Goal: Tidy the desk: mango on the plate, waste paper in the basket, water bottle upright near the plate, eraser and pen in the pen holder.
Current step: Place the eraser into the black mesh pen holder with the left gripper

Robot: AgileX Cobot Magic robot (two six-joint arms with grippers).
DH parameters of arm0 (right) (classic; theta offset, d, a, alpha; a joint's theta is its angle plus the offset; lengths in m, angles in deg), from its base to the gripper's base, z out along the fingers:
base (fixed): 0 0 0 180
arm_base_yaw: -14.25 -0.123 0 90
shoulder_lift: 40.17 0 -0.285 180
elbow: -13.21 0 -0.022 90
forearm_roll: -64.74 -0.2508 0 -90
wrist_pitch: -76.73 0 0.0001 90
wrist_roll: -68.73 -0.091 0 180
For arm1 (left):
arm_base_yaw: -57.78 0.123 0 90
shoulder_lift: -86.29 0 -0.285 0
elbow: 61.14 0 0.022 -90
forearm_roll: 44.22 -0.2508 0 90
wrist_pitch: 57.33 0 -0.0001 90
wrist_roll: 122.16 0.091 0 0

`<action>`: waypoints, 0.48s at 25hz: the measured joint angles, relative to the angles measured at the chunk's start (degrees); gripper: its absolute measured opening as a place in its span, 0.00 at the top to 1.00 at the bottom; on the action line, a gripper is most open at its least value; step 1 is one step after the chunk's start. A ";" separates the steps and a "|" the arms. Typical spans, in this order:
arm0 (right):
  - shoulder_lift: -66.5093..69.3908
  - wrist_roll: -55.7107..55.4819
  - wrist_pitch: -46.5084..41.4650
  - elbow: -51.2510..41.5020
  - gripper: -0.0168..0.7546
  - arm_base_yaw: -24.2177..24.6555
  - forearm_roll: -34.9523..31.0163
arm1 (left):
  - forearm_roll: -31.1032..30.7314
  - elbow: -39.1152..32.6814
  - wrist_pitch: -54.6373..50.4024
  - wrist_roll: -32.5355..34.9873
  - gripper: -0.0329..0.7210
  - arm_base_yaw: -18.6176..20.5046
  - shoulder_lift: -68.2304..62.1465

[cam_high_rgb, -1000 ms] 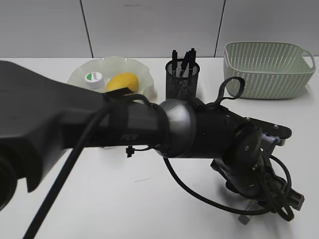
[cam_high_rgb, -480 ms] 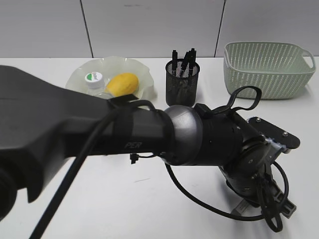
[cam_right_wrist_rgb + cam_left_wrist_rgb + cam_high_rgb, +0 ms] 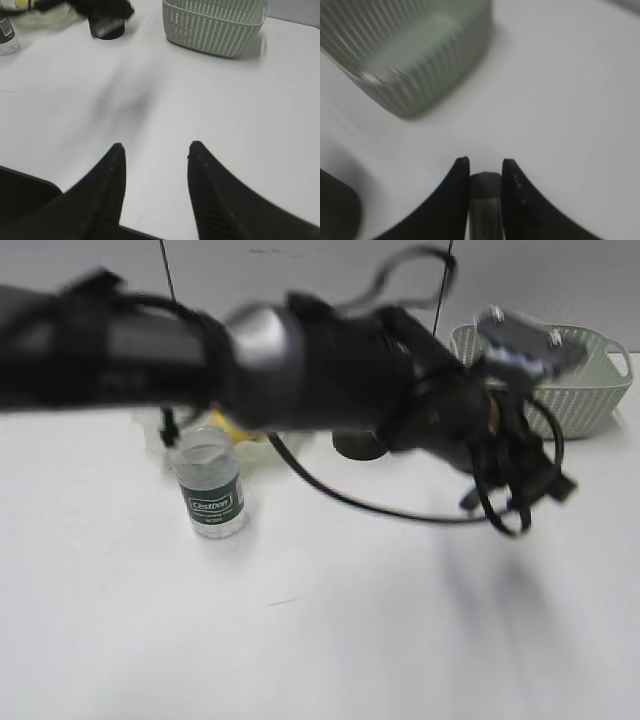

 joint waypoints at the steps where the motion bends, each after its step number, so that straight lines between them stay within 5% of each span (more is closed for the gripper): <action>1: 0.00 0.00 0.00 0.00 0.54 0.00 0.00 | -1.25 0.12 2.47 0.00 0.77 2.36 1.79; 6: 0.00 0.00 0.00 0.00 0.54 0.00 0.00 | -3.25 0.18 16.43 -0.06 0.77 13.33 3.21; 12: 0.00 0.00 0.00 0.00 0.54 0.00 0.00 | -4.12 0.12 26.66 -0.06 0.77 17.09 -1.55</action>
